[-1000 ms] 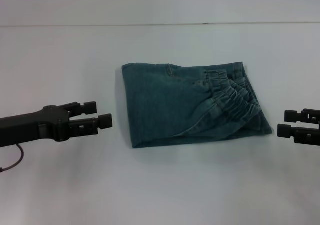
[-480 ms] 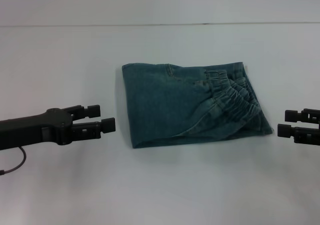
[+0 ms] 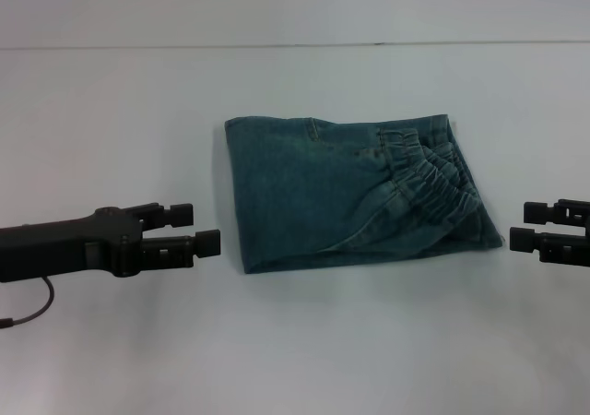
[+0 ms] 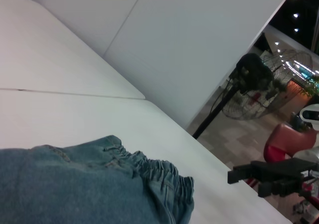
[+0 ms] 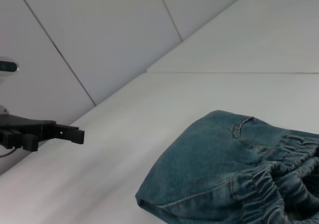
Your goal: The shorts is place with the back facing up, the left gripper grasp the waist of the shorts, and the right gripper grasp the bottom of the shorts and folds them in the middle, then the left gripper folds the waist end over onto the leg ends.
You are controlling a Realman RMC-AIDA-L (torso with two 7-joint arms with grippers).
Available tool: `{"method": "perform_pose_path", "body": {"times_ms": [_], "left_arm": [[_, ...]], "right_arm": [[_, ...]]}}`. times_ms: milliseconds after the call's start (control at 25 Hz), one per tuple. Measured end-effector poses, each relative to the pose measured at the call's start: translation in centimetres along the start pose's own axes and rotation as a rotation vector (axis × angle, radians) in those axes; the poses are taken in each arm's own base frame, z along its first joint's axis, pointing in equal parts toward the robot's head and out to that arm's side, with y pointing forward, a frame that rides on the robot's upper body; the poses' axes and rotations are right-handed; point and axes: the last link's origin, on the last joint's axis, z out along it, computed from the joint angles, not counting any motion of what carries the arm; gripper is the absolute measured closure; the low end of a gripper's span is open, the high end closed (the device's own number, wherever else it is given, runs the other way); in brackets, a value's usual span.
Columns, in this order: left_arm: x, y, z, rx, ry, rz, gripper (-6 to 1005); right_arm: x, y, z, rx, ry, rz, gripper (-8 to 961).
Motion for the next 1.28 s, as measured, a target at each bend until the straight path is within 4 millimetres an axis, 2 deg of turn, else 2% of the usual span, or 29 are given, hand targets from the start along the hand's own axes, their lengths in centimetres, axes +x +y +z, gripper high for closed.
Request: {"method": "perform_pose_path", "body": {"times_ms": [400,680,880,1280], "left_arm": [[-0.2,0.3,0.6,-0.026,-0.041,-0.004,66],[-0.3,0.3,0.8,-0.028,-0.05,-0.005,67],[-0.3,0.4,0.9,-0.034,-0.052,-0.006,67],[-0.3,0.4,0.9,-0.035,-0.053,-0.006,67]], "right_arm": [[-0.2,0.1,0.5,-0.009,0.0,-0.005,224],[-1.1,0.7,3.3,-0.052,0.002,-0.051,225],[-1.5,0.8,4.6,-0.068,0.023,-0.059,225],[-1.7,0.8,5.0,-0.077,0.029,-0.063,225]]}}
